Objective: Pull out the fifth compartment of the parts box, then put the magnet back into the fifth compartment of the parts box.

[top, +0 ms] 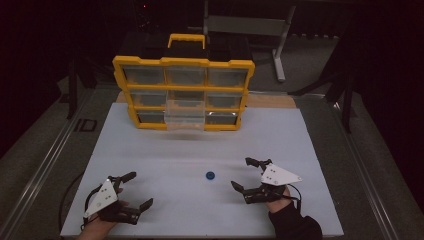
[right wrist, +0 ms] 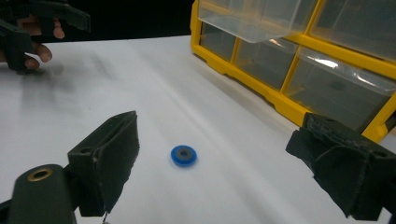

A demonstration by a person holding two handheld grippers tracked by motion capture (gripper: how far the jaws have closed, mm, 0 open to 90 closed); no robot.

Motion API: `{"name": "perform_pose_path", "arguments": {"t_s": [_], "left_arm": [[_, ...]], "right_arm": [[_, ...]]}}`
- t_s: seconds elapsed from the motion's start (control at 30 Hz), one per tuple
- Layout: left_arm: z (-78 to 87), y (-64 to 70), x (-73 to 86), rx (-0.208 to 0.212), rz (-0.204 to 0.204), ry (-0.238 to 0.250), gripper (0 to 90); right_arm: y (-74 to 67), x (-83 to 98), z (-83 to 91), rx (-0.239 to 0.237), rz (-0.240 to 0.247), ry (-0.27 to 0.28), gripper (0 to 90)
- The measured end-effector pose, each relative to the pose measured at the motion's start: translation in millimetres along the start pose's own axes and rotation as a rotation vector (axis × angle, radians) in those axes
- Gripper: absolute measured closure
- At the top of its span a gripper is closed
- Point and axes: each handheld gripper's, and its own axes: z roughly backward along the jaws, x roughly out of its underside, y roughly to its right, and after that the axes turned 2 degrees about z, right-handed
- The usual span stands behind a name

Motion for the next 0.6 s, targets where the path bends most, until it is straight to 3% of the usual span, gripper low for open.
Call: {"name": "perform_pose_path", "arguments": {"t_s": [0.13,0.3,0.6], "left_arm": [[-0.1,0.2,0.1,-0.001,-0.002,-0.001,0.0],[-0.3,-0.6,0.4,-0.003,-0.003,-0.002,0.0],[-0.4,-0.9,0.2,-0.003,-0.002,-0.003,0.0]], "right_arm": [[1.7,1.4,1.8,-0.013,-0.021,0.011,14.2],[4.7,0.6,3.9,-0.006,0.008,0.001,17.2],[6.8,-0.5,8.9,0.014,0.002,0.02,16.8]]}}
